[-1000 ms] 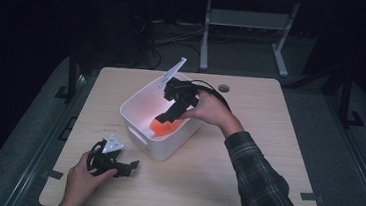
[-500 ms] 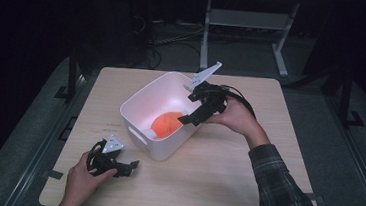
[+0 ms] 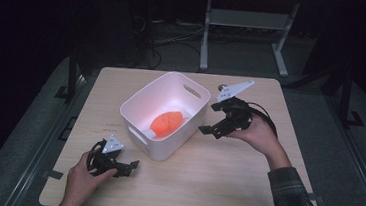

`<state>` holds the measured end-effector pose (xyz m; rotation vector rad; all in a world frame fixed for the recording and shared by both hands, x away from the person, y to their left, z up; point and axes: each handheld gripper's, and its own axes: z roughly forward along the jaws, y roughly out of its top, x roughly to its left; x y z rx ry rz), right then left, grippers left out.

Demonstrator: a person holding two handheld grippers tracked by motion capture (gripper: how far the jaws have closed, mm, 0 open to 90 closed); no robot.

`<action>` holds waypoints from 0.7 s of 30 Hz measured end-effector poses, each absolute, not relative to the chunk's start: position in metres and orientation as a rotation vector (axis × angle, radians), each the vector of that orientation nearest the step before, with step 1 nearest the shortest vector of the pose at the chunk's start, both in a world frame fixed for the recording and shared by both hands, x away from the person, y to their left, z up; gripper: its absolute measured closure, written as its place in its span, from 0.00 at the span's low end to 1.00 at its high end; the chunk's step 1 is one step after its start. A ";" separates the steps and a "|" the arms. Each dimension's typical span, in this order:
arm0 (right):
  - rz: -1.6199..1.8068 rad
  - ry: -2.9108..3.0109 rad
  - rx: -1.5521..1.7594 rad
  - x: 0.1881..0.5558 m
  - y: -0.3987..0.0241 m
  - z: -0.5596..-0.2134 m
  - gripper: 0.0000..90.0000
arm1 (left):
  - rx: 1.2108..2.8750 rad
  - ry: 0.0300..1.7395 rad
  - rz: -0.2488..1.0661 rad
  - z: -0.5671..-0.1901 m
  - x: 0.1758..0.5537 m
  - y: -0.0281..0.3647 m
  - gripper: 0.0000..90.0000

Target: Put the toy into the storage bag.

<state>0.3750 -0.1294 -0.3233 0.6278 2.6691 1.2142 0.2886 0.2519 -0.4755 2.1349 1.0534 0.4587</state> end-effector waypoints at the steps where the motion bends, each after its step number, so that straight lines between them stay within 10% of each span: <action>1: 1.214 2.665 0.633 0.373 -0.132 -0.326 0.08 | 2.134 1.054 0.459 -0.475 0.289 0.252 0.14; 21: 1.214 2.532 0.905 0.326 -0.198 -0.399 0.08 | 2.133 1.052 0.461 -0.476 0.289 0.252 0.14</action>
